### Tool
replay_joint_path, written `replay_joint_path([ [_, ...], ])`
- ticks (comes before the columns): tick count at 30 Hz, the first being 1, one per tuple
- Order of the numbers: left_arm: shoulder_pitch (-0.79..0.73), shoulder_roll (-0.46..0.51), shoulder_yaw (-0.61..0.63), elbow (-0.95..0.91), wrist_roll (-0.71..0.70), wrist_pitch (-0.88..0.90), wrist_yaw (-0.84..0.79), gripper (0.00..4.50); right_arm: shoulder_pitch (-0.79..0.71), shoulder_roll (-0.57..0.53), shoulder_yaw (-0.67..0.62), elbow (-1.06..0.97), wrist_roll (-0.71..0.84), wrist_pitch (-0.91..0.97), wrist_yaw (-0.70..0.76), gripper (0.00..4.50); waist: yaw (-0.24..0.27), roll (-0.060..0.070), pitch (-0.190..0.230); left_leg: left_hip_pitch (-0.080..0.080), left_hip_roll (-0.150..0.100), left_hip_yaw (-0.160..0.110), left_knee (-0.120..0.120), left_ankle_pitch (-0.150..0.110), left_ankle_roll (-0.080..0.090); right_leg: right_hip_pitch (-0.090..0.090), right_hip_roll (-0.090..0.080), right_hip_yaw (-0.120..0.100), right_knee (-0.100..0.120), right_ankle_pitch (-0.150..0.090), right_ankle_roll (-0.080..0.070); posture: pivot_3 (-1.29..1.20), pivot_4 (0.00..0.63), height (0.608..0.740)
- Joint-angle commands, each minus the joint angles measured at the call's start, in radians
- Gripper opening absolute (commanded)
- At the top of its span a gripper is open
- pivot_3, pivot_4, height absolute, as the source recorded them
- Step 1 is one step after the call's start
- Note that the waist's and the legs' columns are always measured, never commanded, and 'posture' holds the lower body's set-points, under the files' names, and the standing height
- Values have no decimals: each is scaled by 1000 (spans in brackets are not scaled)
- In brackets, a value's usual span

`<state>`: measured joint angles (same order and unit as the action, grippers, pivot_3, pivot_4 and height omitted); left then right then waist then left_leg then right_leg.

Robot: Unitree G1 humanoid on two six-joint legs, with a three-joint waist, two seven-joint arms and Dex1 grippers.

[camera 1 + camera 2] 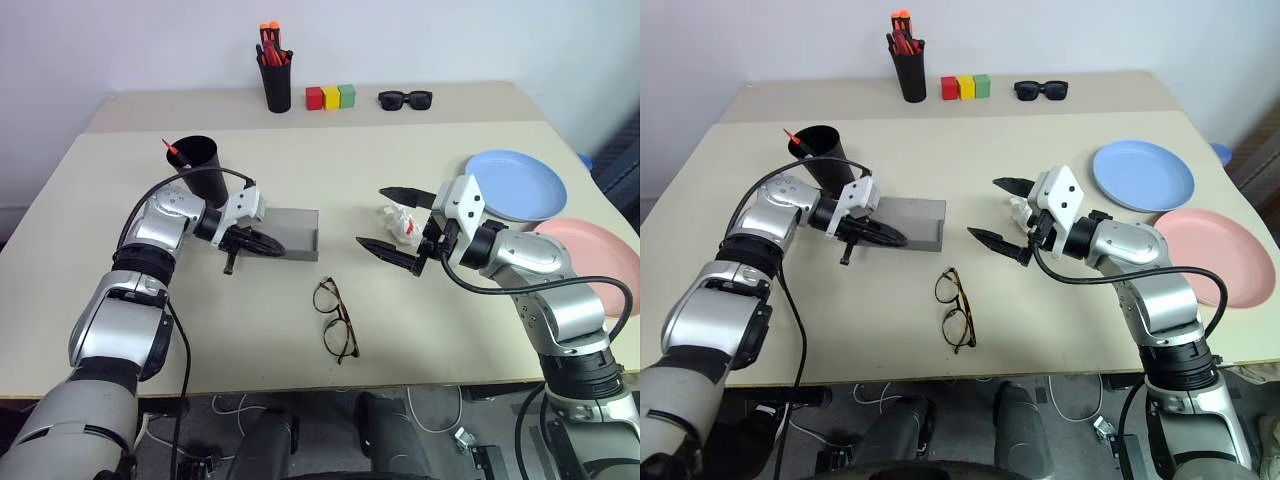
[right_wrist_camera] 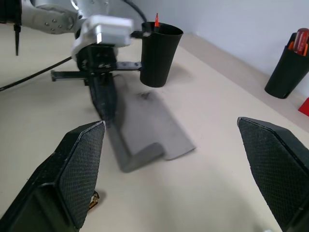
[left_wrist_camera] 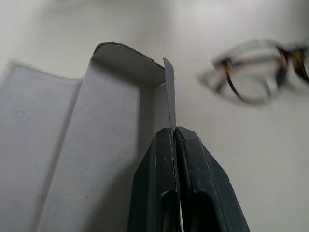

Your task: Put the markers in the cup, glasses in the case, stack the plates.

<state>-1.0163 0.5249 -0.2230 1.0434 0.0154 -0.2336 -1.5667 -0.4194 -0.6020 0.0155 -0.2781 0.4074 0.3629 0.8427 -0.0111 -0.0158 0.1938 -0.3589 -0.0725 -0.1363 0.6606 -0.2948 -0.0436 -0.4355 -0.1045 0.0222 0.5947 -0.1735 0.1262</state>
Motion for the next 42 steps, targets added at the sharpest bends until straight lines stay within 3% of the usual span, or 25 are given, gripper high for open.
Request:
replay_joint_path([
  [1,-50,-2,1,66,36,-78,36,50,-15,6,-12,-22,4,-20,1,4500,1,0,0,0,0,0,1,0,0,0,0,0,0,0,0,0,150,740],
  [3,-67,-14,6,98,44,-94,53,50,-14,7,-10,-22,1,-21,0,4500,0,0,0,0,0,0,1,0,0,1,0,0,0,0,0,0,150,740],
  [7,-74,-27,20,111,35,-123,16,1794,-9,-4,-9,-34,2,-3,3,4500,-3,0,0,1,0,0,1,-1,1,1,0,0,1,0,0,0,150,740],
  [12,-70,-6,55,59,-36,-105,-44,4367,9,-28,16,-80,19,110,-4,4500,-5,0,0,0,0,0,2,-1,3,1,0,0,1,0,0,0,150,740],
  [15,-44,22,67,-15,-114,-75,-48,4452,21,-31,34,-139,62,266,-37,4500,-6,0,0,0,0,0,2,-2,3,0,0,0,1,0,0,0,150,740],
  [20,67,98,141,-281,-295,153,-48,4452,-24,9,-47,-275,233,617,-189,4500,-9,0,0,0,1,0,2,-2,4,-1,0,0,1,0,0,0,150,740],
  [26,296,165,271,-680,-480,446,2,4452,-103,136,-180,-402,424,1027,-428,4500,-3,0,0,-2,2,-1,2,-2,4,-3,1,1,3,0,0,0,150,740],
  [29,379,201,310,-789,-535,525,16,4452,-124,223,-247,-402,434,1210,-530,4500,0,0,0,-3,2,-2,2,-2,4,-4,1,1,3,0,-1,0,150,740],
  [35,452,219,323,-889,-557,557,49,4452,-77,230,-217,-326,508,1252,-744,4500,-1,1,0,-3,1,-1,2,-2,4,-4,1,1,2,0,-1,0,150,740],
  [42,459,212,311,-890,-549,542,65,4452,-26,212,-226,-284,828,1252,-938,4500,-4,1,0,-3,2,0,1,-2,4,-5,1,1,2,0,-1,0,150,740],
])
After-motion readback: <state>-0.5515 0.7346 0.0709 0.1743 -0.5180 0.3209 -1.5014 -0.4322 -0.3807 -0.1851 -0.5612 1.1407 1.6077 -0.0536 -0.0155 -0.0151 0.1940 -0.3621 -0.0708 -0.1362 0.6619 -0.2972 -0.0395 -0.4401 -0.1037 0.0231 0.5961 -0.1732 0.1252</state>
